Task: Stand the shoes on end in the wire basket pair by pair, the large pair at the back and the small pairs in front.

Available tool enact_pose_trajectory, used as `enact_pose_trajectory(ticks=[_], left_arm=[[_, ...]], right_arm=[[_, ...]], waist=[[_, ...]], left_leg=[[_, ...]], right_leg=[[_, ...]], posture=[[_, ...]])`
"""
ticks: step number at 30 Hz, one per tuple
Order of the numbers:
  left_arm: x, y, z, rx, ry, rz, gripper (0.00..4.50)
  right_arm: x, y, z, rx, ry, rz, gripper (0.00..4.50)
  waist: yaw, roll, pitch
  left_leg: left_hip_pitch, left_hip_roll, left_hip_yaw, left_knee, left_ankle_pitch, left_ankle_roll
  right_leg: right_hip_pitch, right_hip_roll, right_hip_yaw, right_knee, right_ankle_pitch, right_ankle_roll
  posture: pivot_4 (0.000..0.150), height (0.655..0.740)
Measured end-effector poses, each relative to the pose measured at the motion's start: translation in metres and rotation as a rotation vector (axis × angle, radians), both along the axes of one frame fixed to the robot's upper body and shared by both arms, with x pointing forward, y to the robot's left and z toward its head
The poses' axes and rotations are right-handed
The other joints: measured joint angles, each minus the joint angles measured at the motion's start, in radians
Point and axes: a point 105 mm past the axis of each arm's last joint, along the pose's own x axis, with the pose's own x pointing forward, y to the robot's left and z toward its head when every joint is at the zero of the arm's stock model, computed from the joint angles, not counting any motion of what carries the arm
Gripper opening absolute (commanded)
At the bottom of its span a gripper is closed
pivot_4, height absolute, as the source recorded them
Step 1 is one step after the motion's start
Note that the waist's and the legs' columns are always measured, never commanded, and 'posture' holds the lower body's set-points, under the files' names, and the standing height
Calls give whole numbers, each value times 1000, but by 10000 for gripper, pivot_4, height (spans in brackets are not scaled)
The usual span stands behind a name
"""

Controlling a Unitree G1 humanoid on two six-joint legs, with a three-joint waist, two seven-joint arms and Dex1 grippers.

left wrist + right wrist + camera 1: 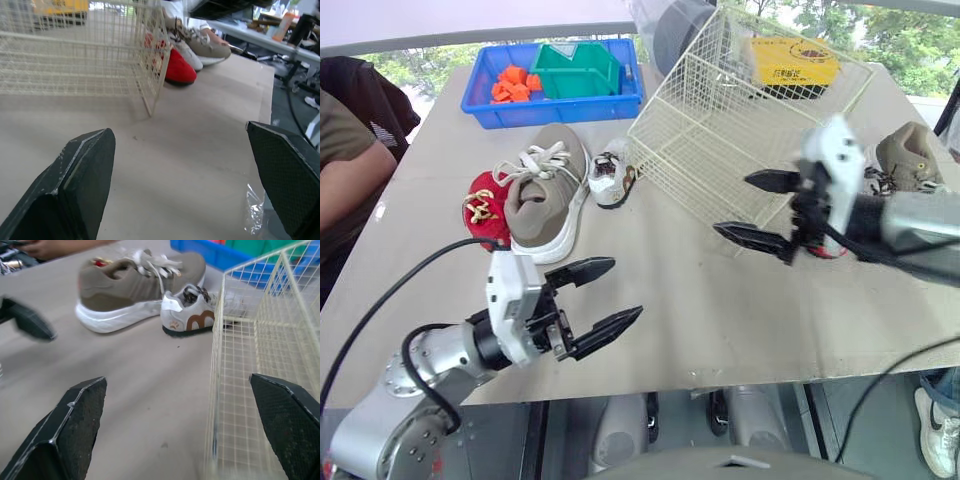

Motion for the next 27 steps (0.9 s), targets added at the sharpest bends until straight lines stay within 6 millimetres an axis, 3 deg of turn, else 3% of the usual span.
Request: enact_pose_trajectory(ticks=[4, 8, 9, 11, 18, 24, 27], left_arm=[[-1, 2, -6, 0, 9, 40, 45000], [-4, 4, -14, -9, 27, 80, 45000], [-5, 5, -14, -12, 23, 93, 45000], [-6, 5, -16, -18, 18, 115, 45000], [-13, 3, -19, -23, 10, 156, 45000], [-11, 3, -17, -24, -9, 188, 45000], [-13, 2, -15, -25, -16, 192, 45000]], right_arm=[[21, 10, -12, -61, 69, -100, 44433], [26, 19, -29, -123, 142, -131, 44433], [28, 20, -33, -149, 152, -136, 42075], [36, 20, -41, -206, 150, -175, 35621], [47, 15, -44, -317, 81, -173, 191], [53, 4, -44, -345, 64, -180, 191], [59, -16, -45, -362, 50, -186, 191]], waist=[[3, -1, -1], [-1, 0, -1], [-2, 0, -1], [-3, 0, -1], [1, -1, -3], [-2, -2, -4], [8, -2, -4]], left_leg=[[-6, 0, 0, 0, 3, -4], [-14, -1, 1, 2, 3, -4], [-14, -1, 1, 2, 3, -4], [-14, -1, 1, 2, 2, -2], [-13, -1, 0, 3, 1, 0], [-12, -1, 0, 3, 1, 0], [-13, -2, 0, 4, 1, 0]], right_leg=[[-4, -1, -2, -1, 0, 0], [-12, 0, -1, 1, 0, 1], [-12, 0, -1, 1, 0, 0], [-11, 1, -1, 1, 0, 0], [-10, 0, -2, 2, 1, 0], [-10, 1, -2, 2, 1, 0], [-10, 0, -3, 1, 1, 0]], posture=[[1500, 7400], [1500, 7400], [1500, 7400], [1500, 7400], [1500, 7400], [1500, 7400], [1500, 7400]])
